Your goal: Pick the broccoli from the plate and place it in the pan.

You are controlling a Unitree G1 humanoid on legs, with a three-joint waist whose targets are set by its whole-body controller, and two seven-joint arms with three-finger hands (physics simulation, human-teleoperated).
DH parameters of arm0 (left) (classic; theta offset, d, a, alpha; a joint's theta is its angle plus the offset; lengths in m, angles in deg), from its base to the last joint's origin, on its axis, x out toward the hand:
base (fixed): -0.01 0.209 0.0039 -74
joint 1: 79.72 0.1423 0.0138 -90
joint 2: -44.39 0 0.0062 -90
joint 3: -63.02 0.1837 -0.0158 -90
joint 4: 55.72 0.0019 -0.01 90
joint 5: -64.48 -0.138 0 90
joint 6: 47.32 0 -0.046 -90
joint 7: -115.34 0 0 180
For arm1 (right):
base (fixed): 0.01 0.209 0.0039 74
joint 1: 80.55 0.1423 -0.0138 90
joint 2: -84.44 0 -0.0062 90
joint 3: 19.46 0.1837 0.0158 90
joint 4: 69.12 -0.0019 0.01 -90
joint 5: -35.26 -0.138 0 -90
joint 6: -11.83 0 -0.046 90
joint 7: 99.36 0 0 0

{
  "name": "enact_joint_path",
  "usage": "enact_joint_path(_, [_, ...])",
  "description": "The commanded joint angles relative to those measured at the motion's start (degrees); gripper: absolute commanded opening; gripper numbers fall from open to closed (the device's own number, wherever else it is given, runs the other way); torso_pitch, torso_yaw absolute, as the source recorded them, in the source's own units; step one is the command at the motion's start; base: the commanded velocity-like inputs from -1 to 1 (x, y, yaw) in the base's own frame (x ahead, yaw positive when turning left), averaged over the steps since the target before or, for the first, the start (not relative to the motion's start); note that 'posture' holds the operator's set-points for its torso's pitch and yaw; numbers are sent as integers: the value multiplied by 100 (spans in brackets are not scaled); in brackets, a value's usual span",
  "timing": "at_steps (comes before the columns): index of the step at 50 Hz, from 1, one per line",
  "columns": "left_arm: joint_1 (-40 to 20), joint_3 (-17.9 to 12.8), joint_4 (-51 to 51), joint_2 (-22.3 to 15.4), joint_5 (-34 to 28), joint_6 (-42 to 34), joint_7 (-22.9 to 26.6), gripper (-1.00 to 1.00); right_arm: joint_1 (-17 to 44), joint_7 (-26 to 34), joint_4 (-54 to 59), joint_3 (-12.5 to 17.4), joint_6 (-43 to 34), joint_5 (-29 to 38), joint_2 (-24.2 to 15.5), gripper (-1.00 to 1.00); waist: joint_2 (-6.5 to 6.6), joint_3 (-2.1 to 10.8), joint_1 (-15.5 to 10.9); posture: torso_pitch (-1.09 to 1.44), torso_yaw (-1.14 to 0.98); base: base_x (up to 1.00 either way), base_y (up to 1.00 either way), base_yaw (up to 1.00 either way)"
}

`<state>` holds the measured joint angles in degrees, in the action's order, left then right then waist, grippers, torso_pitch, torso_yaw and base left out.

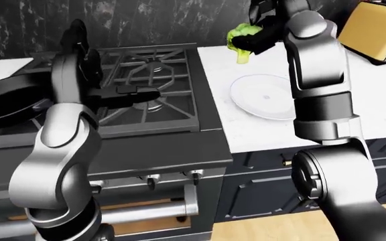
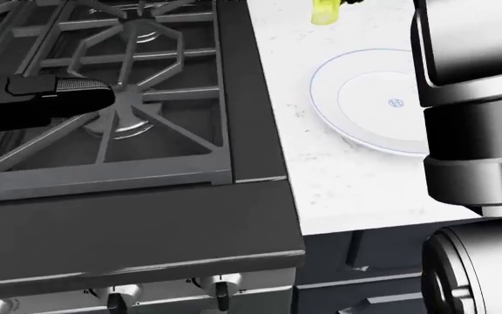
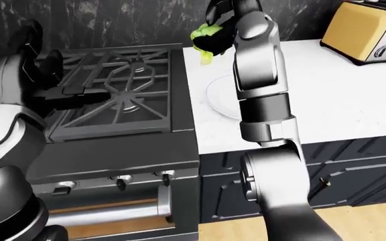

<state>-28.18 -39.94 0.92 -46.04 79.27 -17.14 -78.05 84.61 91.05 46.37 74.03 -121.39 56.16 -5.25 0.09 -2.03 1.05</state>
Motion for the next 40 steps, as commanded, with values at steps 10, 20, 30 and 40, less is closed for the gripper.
enact_joint_path(10, [-162,-7,-136,-46,10,155,14,100,212,-47,-108,41,169,63,-76,-100,-189,218,-63,0,0,0,31,0])
enact_joint_path(20, [-114,9,-81,-31,-10,239,23,100,295,-36,-8,48,208,77,-82,-100,474,148,-28,0,0,0,31,0])
enact_joint_path(30, [-139,12,-113,-23,-28,192,32,100,211,-25,-100,57,170,85,-85,-100,-192,123,-16,0,0,0,31,0])
enact_joint_path(40, [-114,10,-95,-20,-40,229,48,100,175,-50,-112,54,183,64,-58,-100,3,109,-59,0,0,0,30,0])
